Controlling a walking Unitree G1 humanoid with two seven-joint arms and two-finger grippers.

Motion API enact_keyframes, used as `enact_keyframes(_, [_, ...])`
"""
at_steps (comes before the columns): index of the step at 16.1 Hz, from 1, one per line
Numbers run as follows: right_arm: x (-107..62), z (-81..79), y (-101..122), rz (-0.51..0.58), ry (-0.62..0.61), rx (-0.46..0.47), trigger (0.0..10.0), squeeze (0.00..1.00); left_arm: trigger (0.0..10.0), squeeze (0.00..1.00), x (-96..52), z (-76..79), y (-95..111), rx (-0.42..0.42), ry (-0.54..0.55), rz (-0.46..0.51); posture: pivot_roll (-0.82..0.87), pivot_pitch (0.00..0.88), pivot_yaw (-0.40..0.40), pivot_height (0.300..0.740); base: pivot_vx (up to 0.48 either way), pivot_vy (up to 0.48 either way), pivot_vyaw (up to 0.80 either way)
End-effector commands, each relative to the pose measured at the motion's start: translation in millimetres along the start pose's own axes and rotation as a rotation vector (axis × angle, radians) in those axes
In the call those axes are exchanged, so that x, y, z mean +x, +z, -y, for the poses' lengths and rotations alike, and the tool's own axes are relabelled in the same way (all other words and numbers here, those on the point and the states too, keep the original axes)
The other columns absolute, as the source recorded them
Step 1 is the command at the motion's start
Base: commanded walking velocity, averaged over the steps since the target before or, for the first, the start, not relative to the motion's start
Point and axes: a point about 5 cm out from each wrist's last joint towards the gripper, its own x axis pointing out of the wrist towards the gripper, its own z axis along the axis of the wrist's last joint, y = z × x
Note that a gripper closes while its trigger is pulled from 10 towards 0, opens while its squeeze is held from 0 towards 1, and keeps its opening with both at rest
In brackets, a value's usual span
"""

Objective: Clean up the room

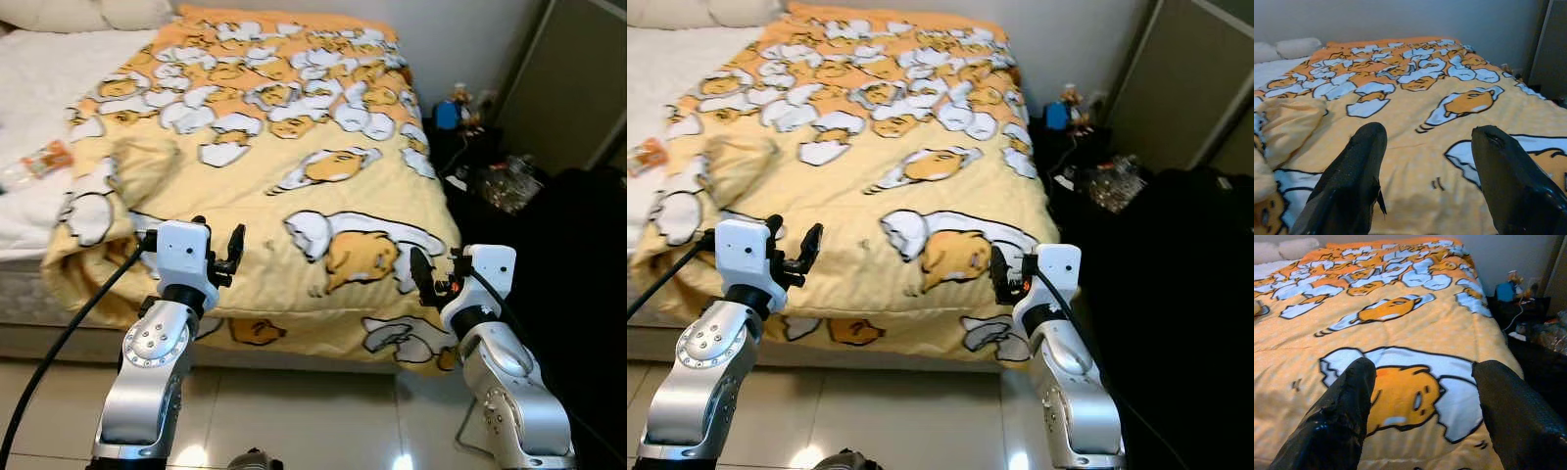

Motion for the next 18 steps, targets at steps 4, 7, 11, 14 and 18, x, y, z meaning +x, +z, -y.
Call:
enact_keyframes(4, [1.7,1.1,0.8,-0.002,-0.007,-0.001,10.0,0.0,10.0,0.09,1.7,-1.2,0.8,0.011,-0.002,-0.002,-0.03,0.017,0.024,0.74,0.0,0.373,0.0])
enact_keyframes(7, [0.2,-1.8,1.5,0.001,0.016,0.028,10.0,0.0,10.0,0.09,1.8,-1.0,0.6,0.014,-0.003,-0.005,-0.03,0.019,0.027,0.74,0.0,0.372,0.0])
enact_keyframes(11, [0.0,-2.0,1.0,-0.005,0.018,0.025,10.0,0.0,10.0,0.09,2.1,-0.9,0.6,0.013,-0.005,-0.008,-0.03,0.023,0.03,0.74,0.0,0.373,0.0])
enact_keyframes(14, [-0.1,-2.4,1.5,-0.002,0.017,0.024,10.0,0.0,10.0,0.1,2.5,-0.8,1.0,0.012,-0.005,-0.01,-0.03,0.028,0.031,0.74,0.0,0.372,0.0])
enact_keyframes(18, [0.0,-2.5,1.1,-0.008,0.018,0.026,10.0,0.0,10.0,0.1,1.8,-1.0,0.8,0.008,-0.001,-0.014,-0.03,0.037,0.027,0.74,0.0,0.372,0.0])
